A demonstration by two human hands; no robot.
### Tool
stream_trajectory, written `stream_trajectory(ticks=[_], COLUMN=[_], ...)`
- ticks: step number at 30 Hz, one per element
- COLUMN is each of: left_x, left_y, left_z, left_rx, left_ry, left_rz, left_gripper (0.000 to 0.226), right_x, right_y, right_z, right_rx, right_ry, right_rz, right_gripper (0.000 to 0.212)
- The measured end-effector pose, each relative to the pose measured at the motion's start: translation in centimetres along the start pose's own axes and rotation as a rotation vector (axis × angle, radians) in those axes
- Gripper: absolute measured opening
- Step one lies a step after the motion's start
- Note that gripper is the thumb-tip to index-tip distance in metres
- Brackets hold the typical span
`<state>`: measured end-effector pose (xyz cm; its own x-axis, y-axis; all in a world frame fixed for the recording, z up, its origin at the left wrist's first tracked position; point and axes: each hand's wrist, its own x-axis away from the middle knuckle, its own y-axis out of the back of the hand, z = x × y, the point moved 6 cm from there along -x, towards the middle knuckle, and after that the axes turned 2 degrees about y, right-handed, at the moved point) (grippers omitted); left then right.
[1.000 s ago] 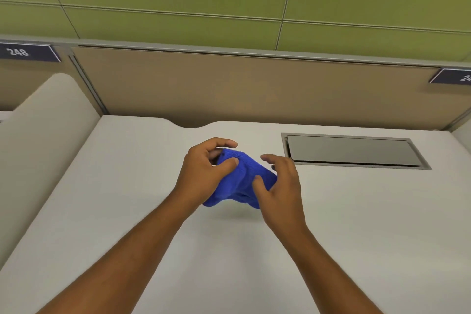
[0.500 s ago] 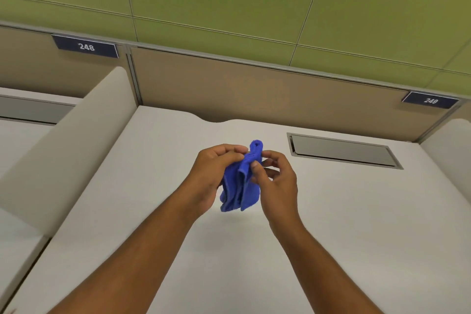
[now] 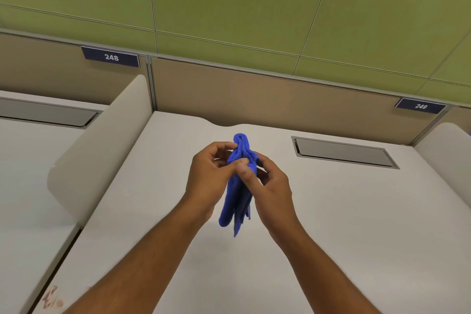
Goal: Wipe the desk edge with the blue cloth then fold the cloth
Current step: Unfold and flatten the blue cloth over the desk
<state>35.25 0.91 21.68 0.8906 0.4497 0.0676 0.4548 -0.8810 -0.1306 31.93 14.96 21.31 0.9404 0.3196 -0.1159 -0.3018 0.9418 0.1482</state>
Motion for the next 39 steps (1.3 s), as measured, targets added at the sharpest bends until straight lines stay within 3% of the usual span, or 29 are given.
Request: stream_trajectory(ticks=[2, 6, 9, 12, 17, 21, 24, 26, 29, 32, 35, 39], left_x=[0.2, 0.3, -0.5, -2.2, -3.7, -1.2, 2.3, 4.6, 6.4, 6.6, 5.8, 4.5], left_y=[0.5, 1.4, 3.4, 6.2, 6.8, 5.7, 2.1, -0.3, -1.8, -1.7, -1.0, 0.4], left_z=[-0.3, -1.1, -1.9, -2.3, -2.6, -4.5, -5.2, -4.8, -4.9, -5.4, -5.0, -4.7], left_rx=[0.014, 0.027, 0.04, -0.057, -0.234, -0.461, -0.507, -0.637, -0.942, -1.071, -0.981, -0.734], left_ry=[-0.015, -0.04, -0.072, -0.111, -0.159, -0.307, -0.362, -0.326, -0.447, -0.517, -0.453, -0.356], left_rz=[-0.006, 0.043, 0.004, -0.104, -0.151, -0.309, -0.049, 0.138, 0.14, 0.063, 0.008, 0.004], left_gripper=[0.031, 0.031, 0.027, 0.026, 0.03, 0.033, 0.017, 0.02, 0.035, 0.034, 0.027, 0.021], right_x=[0.1, -0.1, -0.6, -0.8, -0.2, 0.5, 1.1, 1.6, 2.6, 3.4, 3.9, 3.8], right_y=[0.1, 1.7, 3.6, 5.2, 4.5, 3.9, 3.0, 2.2, 1.4, 0.5, -0.4, -0.1], right_z=[0.3, 1.4, 0.9, 0.5, 0.7, 0.8, 0.5, 0.2, 0.1, 0.1, 0.2, 0.3], right_rx=[0.019, -0.044, -0.109, -0.145, -0.158, -0.208, -0.243, -0.282, -0.368, -0.545, -0.649, -0.548], right_ry=[0.009, 0.012, -0.08, -0.162, -0.221, -0.267, -0.283, -0.292, -0.317, -0.347, -0.362, -0.32], right_rz=[-0.022, -0.107, -0.149, -0.157, -0.074, -0.146, -0.189, -0.218, -0.258, -0.246, -0.233, -0.255], right_gripper=[0.037, 0.009, 0.011, 0.016, 0.017, 0.021, 0.014, 0.019, 0.021, 0.026, 0.03, 0.025])
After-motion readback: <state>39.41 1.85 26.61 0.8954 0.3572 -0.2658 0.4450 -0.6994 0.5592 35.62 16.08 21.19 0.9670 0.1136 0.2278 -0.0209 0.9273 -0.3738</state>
